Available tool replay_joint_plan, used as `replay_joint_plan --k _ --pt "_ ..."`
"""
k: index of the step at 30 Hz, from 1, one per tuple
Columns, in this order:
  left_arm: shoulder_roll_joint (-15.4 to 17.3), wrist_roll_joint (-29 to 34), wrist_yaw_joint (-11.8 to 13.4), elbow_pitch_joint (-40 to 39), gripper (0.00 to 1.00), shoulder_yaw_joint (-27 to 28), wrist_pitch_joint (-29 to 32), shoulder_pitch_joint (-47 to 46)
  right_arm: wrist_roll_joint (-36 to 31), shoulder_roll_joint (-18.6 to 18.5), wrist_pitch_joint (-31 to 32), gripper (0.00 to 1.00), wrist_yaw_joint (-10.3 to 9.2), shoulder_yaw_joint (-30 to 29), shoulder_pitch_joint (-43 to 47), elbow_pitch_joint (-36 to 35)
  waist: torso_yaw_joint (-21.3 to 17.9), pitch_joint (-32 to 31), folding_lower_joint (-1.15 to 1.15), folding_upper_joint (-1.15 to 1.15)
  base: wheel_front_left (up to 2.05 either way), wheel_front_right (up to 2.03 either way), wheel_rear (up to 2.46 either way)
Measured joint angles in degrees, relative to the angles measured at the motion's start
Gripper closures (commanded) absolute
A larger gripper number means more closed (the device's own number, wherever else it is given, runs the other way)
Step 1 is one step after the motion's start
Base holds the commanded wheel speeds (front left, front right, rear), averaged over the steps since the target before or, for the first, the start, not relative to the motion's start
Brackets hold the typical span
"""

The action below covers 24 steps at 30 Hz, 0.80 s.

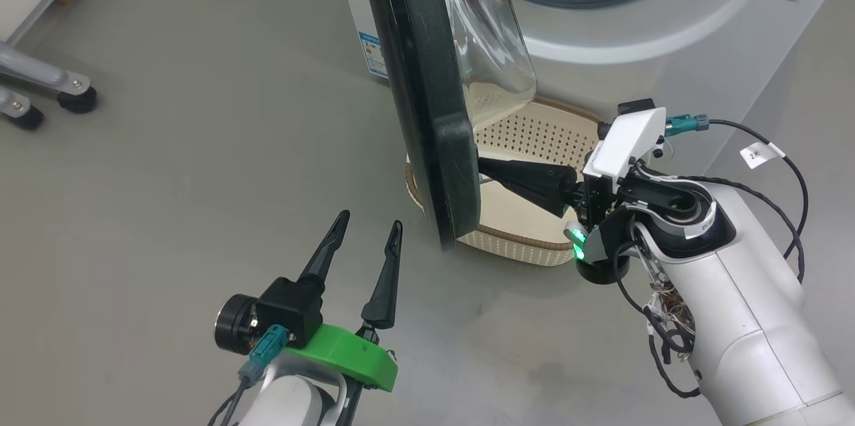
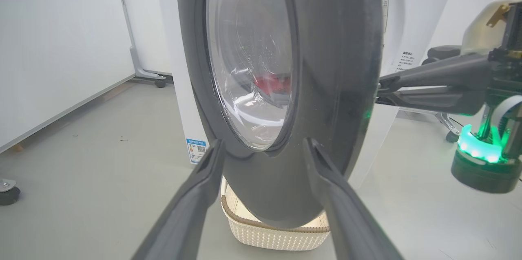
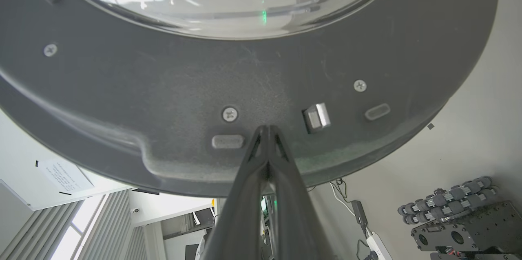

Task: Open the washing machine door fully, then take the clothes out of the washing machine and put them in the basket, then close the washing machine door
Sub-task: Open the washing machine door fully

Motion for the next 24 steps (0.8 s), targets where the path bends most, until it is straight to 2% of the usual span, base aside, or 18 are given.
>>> replay_joint_plan --k 14,18,24 --pt "0.0 0.86 0.01 0.33 0.0 2.41 0.0 0.49 -1.27 0.23 -5.28 1.0 0.12 0.33 1.29 0.0 -0.53 -1.46 0.0 0.0 0.0 0.0 0.0" --pt "-0.01 0.97 0.01 0.76 0.0 3.86 0.0 0.54 -4.36 -0.81 -8.16 1.0 2.03 -0.45 2.46 0.0 -1.57 -2.67 0.0 0.0 0.0 0.0 0.0" --pt "0.02 1.76 0.01 1.23 0.0 6.9 0.0 1.21 -11.41 -5.67 -13.9 1.0 5.77 -0.66 5.23 -1.11 -3.84 -4.58 0.0 0.0 0.0 0.0 0.0"
